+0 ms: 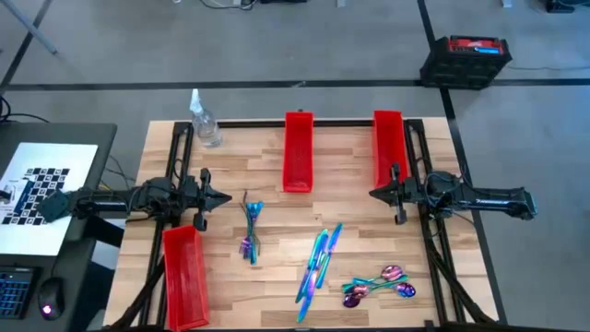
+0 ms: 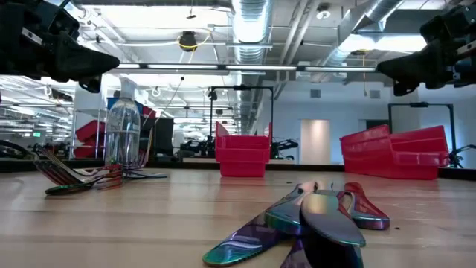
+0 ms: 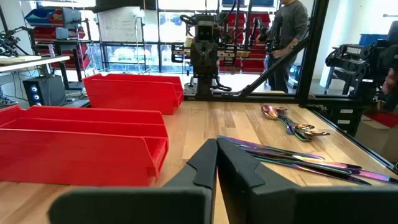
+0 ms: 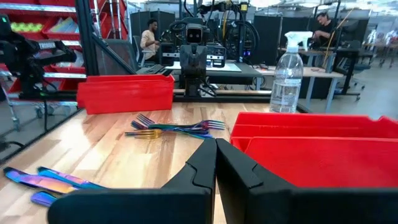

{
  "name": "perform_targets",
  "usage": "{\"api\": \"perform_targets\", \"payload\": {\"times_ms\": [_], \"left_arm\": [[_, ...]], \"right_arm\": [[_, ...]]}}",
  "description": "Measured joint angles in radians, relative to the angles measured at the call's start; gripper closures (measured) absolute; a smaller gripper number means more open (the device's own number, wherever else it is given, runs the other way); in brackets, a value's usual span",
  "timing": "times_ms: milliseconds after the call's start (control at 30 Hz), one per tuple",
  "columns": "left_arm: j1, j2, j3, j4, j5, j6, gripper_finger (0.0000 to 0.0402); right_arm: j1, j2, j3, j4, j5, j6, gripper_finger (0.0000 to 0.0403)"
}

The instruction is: Sort silverware

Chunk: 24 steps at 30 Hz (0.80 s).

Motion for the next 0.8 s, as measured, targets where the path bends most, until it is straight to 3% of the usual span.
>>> {"api": "perform_targets", "payload": {"times_ms": [333, 800], "left_arm": [[0.000, 0.000, 0.000, 0.000, 0.000, 0.000, 0.0402], [0.000, 0.000, 0.000, 0.000, 0.000, 0.000, 0.0402]], "right_arm": [[-0.008, 0.000, 0.000, 0.001, 0.000, 0.111, 0.0403], [-0.008, 0.000, 0.000, -0.001, 0.000, 0.113, 0.0403]]}}
